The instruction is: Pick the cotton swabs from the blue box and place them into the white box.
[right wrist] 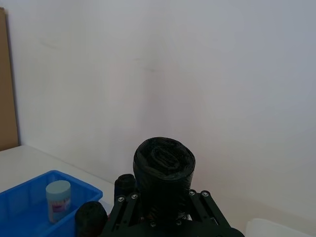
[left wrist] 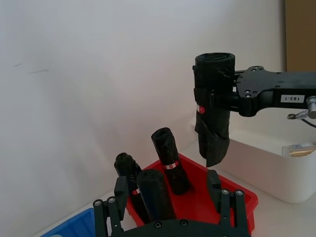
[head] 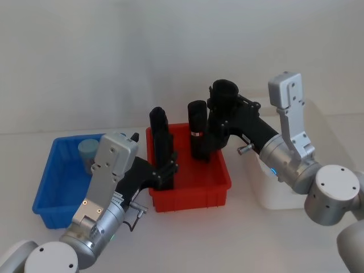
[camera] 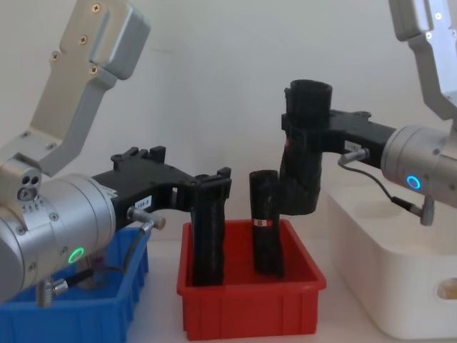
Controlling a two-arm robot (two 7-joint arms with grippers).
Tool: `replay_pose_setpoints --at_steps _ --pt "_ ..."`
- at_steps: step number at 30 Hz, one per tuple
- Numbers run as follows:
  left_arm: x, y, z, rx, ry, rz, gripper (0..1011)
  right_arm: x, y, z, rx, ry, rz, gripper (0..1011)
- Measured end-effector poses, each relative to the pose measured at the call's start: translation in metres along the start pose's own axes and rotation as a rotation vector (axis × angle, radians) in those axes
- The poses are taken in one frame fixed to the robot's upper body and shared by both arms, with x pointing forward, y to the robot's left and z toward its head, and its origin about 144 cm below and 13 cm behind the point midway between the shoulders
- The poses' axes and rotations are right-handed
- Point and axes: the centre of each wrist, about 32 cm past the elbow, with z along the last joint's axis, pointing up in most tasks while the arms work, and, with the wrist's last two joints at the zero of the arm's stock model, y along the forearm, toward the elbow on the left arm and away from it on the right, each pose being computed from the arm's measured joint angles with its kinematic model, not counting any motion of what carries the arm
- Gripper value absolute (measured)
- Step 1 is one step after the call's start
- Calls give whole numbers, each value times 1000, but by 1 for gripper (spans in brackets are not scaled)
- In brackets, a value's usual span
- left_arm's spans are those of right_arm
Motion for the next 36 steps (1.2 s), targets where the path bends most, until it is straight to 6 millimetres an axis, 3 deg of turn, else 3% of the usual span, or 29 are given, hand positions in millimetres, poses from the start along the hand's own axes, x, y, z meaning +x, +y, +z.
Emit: replay_pose_setpoints --at_steps 19,36 --pt "0 0 0 0 0 0 1004 17 -41 21 -30 -32 -175 367" --pt "0 0 0 0 0 0 1004 28 -70 17 -97 -19 -260 388"
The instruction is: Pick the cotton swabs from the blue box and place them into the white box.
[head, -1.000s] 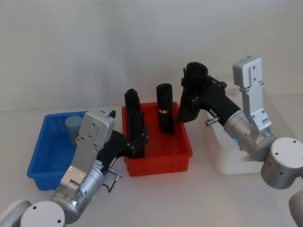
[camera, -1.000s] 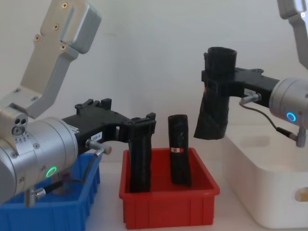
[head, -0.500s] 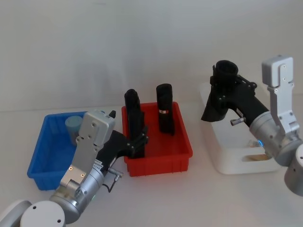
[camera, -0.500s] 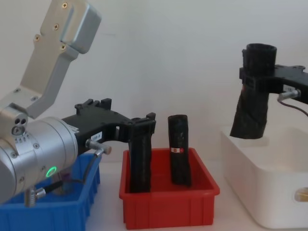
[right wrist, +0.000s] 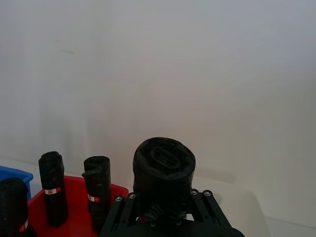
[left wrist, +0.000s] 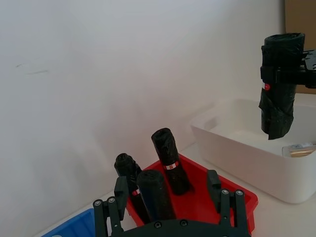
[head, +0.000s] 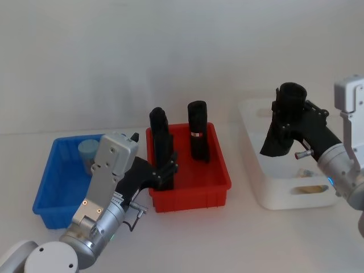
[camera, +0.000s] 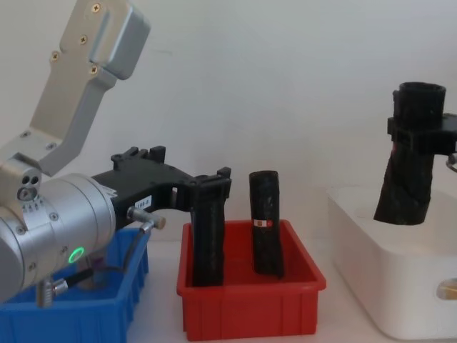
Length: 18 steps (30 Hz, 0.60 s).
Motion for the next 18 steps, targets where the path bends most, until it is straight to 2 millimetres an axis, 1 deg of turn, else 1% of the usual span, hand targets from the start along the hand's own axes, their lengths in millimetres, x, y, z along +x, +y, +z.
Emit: replay_pose_setpoints --at_steps 2,4,5,6,7,8,11,12,13,15,17,18 --pt "0 0 0 0 0 0 1004 1 -1 -1 -5 2 -3 435" --pt "0 0 0 0 0 0 1004 1 -2 -1 -8 3 -4 516" --pt "0 0 0 0 0 0 1004 2 -3 -2 -11 4 -5 516" --pt "0 0 0 0 0 0 1004 2 -3 -2 -12 4 -5 576" --pt "0 0 0 0 0 0 1004 2 -3 -2 -13 5 -6 594" --pt "0 0 0 0 0 0 1004 3 -4 -3 -14 6 -7 654" --pt "0 0 0 0 0 0 1004 3 -4 -4 -16 8 -8 712" --pt "0 0 0 0 0 0 1004 3 -5 -4 -17 8 -8 771" --pt "0 0 0 0 0 0 1004 3 -5 -4 -18 9 -8 771" --pt "0 0 0 0 0 0 1004 3 -5 -5 -18 9 -9 863" --pt "0 0 0 0 0 0 1004 3 -6 -5 -19 9 -9 897" --pt "0 0 0 0 0 0 1004 3 -6 -5 -19 10 -9 944"
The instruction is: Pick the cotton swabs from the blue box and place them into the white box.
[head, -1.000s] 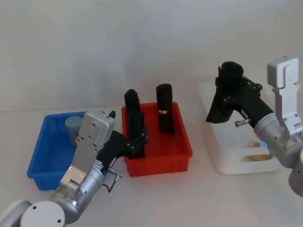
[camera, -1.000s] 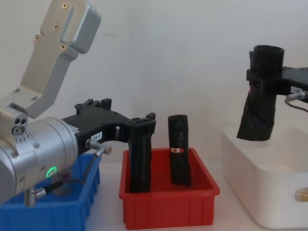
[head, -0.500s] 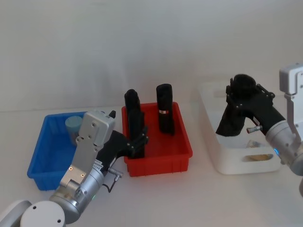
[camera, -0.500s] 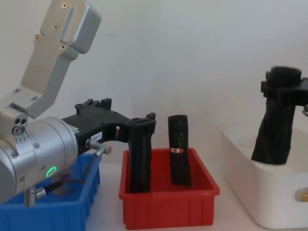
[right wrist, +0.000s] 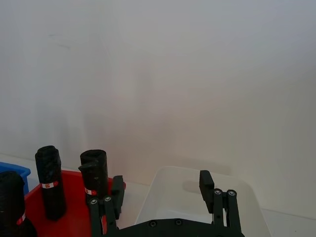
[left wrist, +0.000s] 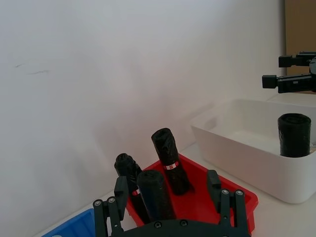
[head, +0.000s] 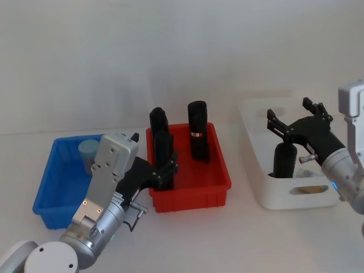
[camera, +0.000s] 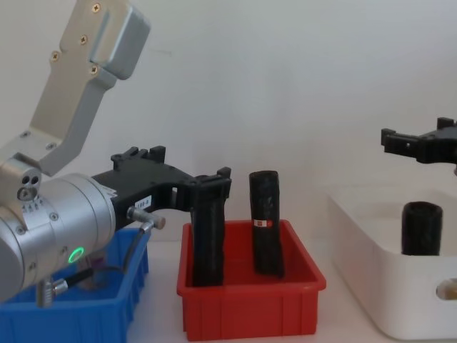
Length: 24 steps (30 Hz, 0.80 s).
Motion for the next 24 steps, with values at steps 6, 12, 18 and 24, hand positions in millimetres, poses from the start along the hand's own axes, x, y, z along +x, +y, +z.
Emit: replay_pose_setpoints --at_steps 6,12,18,24 --pt "0 0 0 0 0 0 1004 0 -1 0 5 0 1 1002" --pt "0 0 0 0 0 0 1004 0 -2 0 9 -1 4 1002" --pt "0 0 0 0 0 0 1004 0 -2 0 12 -2 5 1002" --pt "0 0 0 0 0 0 1004 0 -2 0 14 -2 6 1002"
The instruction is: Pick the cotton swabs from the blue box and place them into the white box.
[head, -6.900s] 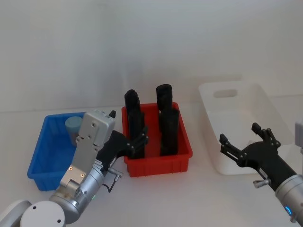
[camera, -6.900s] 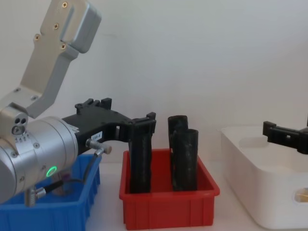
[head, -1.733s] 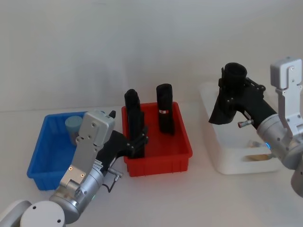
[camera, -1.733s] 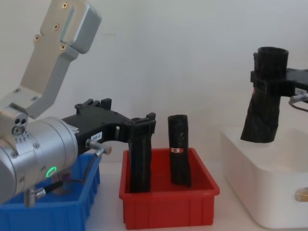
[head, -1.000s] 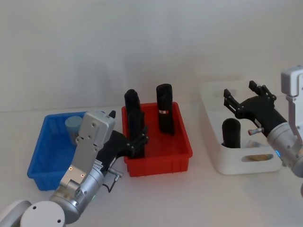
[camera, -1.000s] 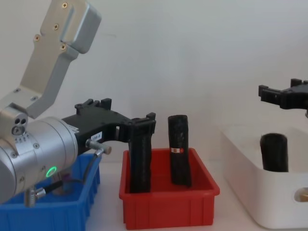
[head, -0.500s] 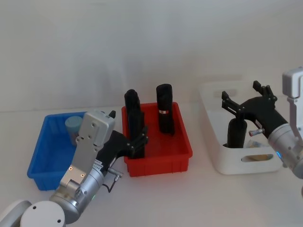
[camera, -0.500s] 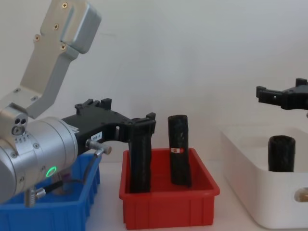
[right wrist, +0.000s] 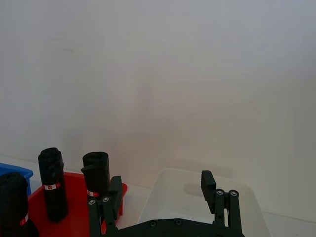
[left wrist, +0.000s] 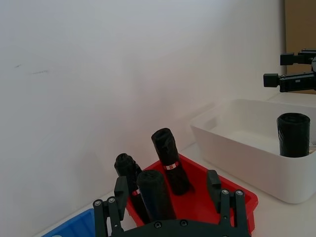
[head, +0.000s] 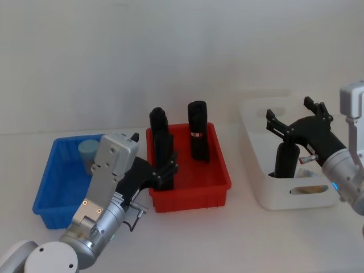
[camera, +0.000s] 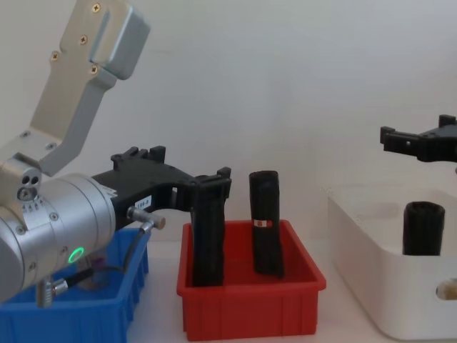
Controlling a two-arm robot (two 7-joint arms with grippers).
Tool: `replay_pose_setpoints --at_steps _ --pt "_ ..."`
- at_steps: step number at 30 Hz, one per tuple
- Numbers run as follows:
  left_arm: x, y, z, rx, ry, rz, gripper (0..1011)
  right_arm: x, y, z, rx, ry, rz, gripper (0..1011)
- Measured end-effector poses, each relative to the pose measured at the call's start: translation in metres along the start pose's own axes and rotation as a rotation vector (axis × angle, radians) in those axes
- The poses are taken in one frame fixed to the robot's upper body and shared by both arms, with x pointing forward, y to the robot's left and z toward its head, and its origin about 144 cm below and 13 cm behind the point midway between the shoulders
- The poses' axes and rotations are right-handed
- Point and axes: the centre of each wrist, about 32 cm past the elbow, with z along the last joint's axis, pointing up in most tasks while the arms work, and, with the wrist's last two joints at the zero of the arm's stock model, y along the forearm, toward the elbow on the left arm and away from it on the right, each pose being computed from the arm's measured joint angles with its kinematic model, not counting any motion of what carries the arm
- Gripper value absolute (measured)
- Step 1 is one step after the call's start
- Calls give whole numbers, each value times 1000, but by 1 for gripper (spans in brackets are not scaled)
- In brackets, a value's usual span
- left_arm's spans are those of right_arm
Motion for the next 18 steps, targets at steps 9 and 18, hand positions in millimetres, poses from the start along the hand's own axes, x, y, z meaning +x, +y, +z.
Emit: replay_pose_setpoints --at_steps 9,18 --pt "0 0 0 0 0 0 1004 0 0 0 1 0 1 1002" --pt "0 0 0 0 0 0 1004 0 0 0 2 0 2 1002"
